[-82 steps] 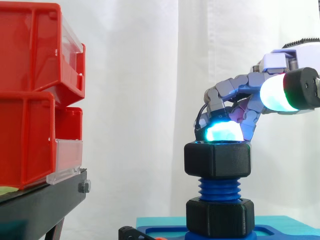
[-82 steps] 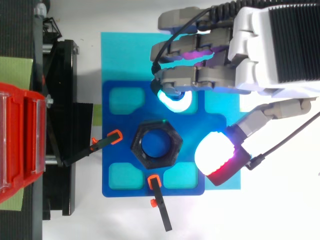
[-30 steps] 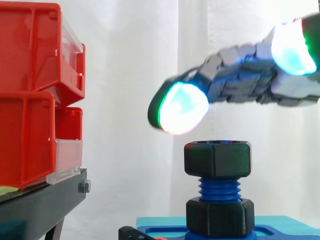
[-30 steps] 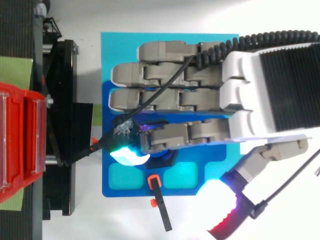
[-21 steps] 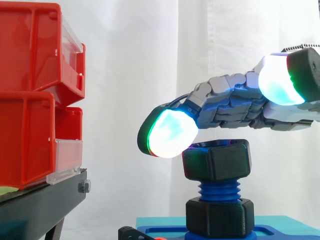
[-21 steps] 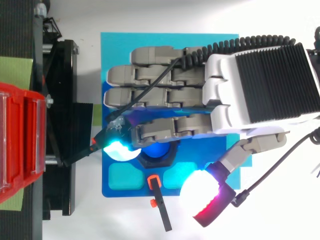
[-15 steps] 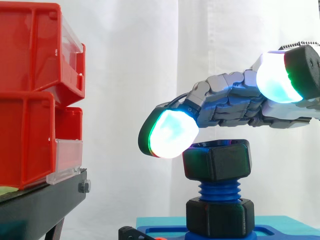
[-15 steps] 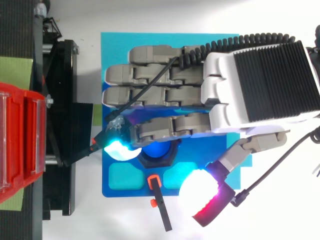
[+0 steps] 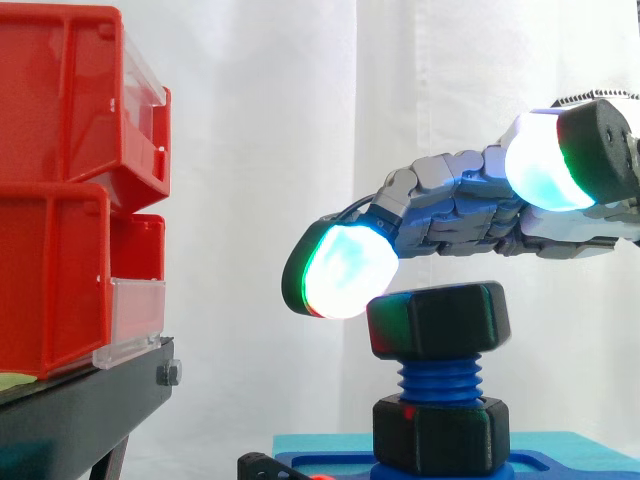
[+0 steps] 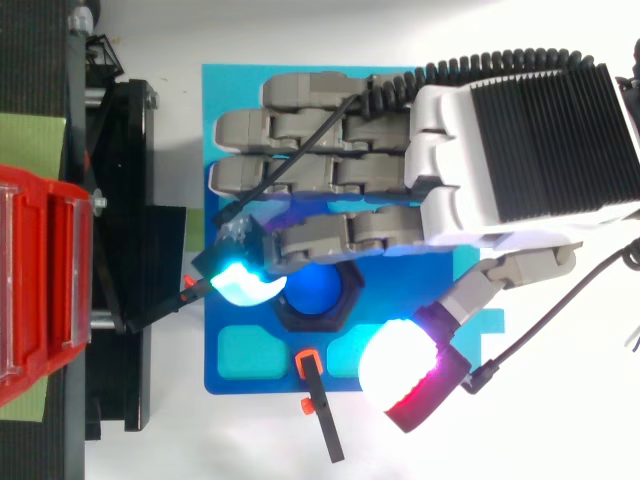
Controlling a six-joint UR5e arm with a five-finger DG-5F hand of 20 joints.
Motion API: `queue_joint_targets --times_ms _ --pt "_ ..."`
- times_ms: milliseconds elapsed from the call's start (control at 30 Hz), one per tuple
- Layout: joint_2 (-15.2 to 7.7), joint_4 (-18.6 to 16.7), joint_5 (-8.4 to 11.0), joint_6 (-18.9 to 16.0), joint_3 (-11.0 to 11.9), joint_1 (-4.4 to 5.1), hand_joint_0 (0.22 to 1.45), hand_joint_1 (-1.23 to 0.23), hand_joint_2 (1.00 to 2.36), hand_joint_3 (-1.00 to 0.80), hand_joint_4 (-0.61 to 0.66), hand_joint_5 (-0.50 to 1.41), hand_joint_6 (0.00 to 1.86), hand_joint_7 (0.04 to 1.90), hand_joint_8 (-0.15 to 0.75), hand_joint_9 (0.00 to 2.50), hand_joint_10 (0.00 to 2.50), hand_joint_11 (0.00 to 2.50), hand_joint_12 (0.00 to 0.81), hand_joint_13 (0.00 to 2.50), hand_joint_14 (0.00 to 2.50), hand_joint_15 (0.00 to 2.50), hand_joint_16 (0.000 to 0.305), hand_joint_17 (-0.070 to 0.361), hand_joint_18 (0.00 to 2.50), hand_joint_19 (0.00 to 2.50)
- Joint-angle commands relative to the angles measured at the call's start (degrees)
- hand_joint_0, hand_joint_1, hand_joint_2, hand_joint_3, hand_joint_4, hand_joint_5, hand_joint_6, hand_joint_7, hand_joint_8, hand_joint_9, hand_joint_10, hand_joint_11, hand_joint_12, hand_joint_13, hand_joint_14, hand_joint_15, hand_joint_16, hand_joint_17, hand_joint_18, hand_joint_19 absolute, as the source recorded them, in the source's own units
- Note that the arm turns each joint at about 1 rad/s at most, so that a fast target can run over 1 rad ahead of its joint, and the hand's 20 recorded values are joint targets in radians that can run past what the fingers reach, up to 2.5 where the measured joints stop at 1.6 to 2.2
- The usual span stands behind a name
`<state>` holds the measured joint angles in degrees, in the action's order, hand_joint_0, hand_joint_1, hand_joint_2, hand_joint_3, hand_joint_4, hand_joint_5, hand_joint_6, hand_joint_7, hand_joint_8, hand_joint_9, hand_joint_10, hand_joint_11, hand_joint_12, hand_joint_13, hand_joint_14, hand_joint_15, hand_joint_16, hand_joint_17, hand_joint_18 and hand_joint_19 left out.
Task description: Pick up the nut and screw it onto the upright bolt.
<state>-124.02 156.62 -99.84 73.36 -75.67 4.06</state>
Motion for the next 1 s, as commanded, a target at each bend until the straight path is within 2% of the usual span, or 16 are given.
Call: queue_joint_targets --times_ms 0,433,833,900,967 --pt "0.01 0.0 -0.09 0.03 0.09 -0.37 0.49 -0.12 1.0 -0.5 0.21 -0.16 0.5 0.9 0.227 0.19 0.0 0.0 0.299 0.01 0.0 0.0 0.037 0.084 0.0 0.0" --pt "0.01 -0.09 -2.91 1.52 0.09 -3.54 0.5 -0.16 1.0 -0.5 0.24 -0.13 0.5 1.09 0.246 0.27 0.0 0.0 0.282 0.1 0.0 0.0 0.032 0.073 0.0 0.0" --pt "0.01 -0.62 -3.7 1.52 0.09 -4.33 0.51 -0.2 1.0 -0.5 0.25 -0.06 0.5 1.28 0.255 0.44 0.0 0.0 0.256 0.23 0.0 0.0 0.027 0.06 0.0 0.0" --pt "0.01 -0.71 -3.7 1.52 0.09 -4.24 0.51 -0.21 1.0 -0.5 0.25 -0.07 0.5 1.25 0.255 0.45 0.0 0.0 0.256 0.24 0.0 0.0 0.026 0.059 0.0 0.0" --pt "0.01 -0.97 -3.96 1.52 0.44 -4.33 0.51 -0.21 1.0 -0.5 0.27 -0.1 0.5 1.12 0.247 0.42 0.0 0.0 0.261 0.23 0.0 0.0 0.027 0.06 0.0 0.0"
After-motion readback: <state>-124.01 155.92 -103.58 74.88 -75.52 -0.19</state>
